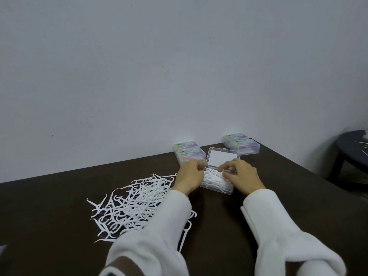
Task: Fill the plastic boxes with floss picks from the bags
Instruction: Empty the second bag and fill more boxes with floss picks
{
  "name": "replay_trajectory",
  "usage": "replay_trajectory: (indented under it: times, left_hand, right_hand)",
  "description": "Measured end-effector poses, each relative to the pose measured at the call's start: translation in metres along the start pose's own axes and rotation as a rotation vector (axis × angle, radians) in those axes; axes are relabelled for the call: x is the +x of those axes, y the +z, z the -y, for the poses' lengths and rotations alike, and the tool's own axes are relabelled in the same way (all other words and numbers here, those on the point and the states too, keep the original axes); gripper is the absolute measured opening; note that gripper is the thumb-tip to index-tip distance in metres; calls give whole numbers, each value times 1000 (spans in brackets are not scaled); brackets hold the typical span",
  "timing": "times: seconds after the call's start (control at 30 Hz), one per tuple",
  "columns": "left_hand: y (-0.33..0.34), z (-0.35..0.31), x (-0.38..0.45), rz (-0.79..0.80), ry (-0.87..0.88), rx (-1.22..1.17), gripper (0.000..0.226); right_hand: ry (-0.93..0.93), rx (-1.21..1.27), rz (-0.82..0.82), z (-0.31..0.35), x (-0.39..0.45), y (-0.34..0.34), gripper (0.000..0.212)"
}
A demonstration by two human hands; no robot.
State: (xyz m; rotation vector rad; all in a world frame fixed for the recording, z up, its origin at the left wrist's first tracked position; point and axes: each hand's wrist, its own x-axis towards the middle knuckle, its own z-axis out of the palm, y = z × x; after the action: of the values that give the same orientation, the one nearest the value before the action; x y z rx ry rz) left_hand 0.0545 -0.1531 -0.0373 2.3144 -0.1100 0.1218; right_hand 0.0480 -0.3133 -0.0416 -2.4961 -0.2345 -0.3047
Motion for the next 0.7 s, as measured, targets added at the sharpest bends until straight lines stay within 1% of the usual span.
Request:
replay_trajectory:
  times: [0.1,0.2,0.27,0.33,0.43,0.5,0.57,0.63,0.7]
  left_hand:
    - [2,2,2,9,8,40,39]
    - [-3,-2,-1,19,41,56,46]
    - [-10,-5,-5,12,54,12,48]
    - [-21,-4,-10,16,64,-44,45]
    - [-42,5,-23,72,105,-55,35]
    - [-57,16,-35,86,130,-19,31]
    - [-71,30,-52,58,130,0,29]
    - [-83,47,-69,33,127,19,25]
    - [-95,64,-84,43,107,60,24]
  right_hand:
    - [-6,-27,9,1,-1,-1,23]
    - [-36,-31,-8,3,-1,-1,22]
    - [-73,-24,-29,6,-2,0,21]
    - [-125,-12,-35,12,-2,2,20]
    - [-224,14,-15,24,-3,8,19]
    - [-297,21,23,33,-5,12,16]
    - [-387,34,70,46,-10,19,16]
    - [-450,37,139,57,-16,25,21]
    - [-456,11,248,67,-22,31,31]
